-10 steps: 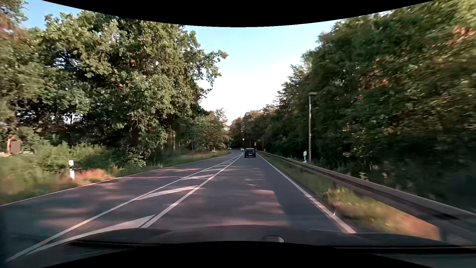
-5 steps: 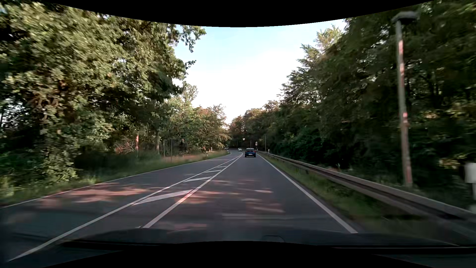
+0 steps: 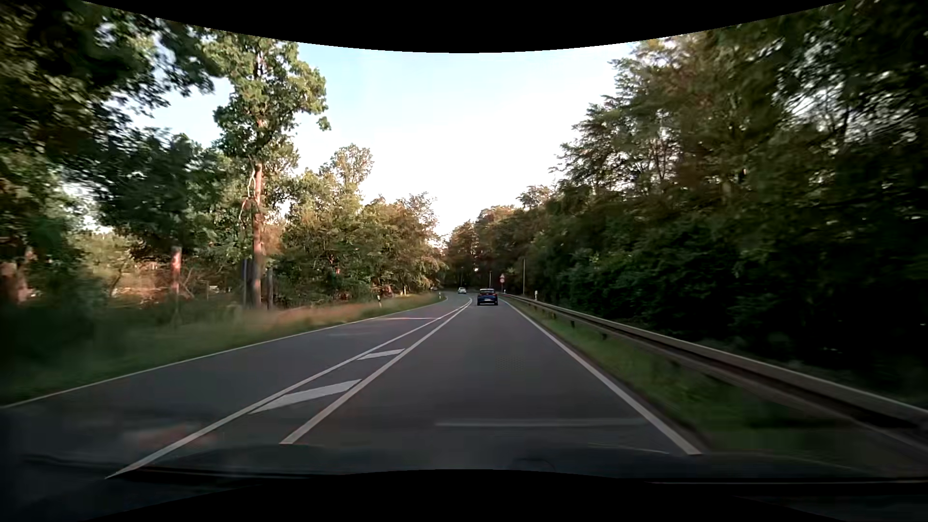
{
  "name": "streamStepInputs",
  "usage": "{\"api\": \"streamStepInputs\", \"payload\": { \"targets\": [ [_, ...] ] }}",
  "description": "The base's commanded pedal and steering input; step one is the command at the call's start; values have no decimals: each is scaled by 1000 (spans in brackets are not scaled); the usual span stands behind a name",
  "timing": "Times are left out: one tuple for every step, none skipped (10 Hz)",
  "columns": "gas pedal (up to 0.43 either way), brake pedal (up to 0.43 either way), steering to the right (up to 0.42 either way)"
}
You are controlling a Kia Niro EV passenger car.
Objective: Follow the waypoints while adhering to traffic rules and regulations
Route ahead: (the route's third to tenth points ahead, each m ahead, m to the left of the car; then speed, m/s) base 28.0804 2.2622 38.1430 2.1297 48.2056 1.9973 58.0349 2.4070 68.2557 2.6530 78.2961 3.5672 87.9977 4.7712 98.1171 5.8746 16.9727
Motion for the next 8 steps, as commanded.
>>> {"api": "streamStepInputs", "payload": {
  "targets": [
    [87,0,-4],
    [87,0,-4],
    [87,0,-4],
    [87,0,-3],
    [87,0,-3],
    [87,0,-4],
    [87,0,-3],
    [87,0,-4]
  ]
}}
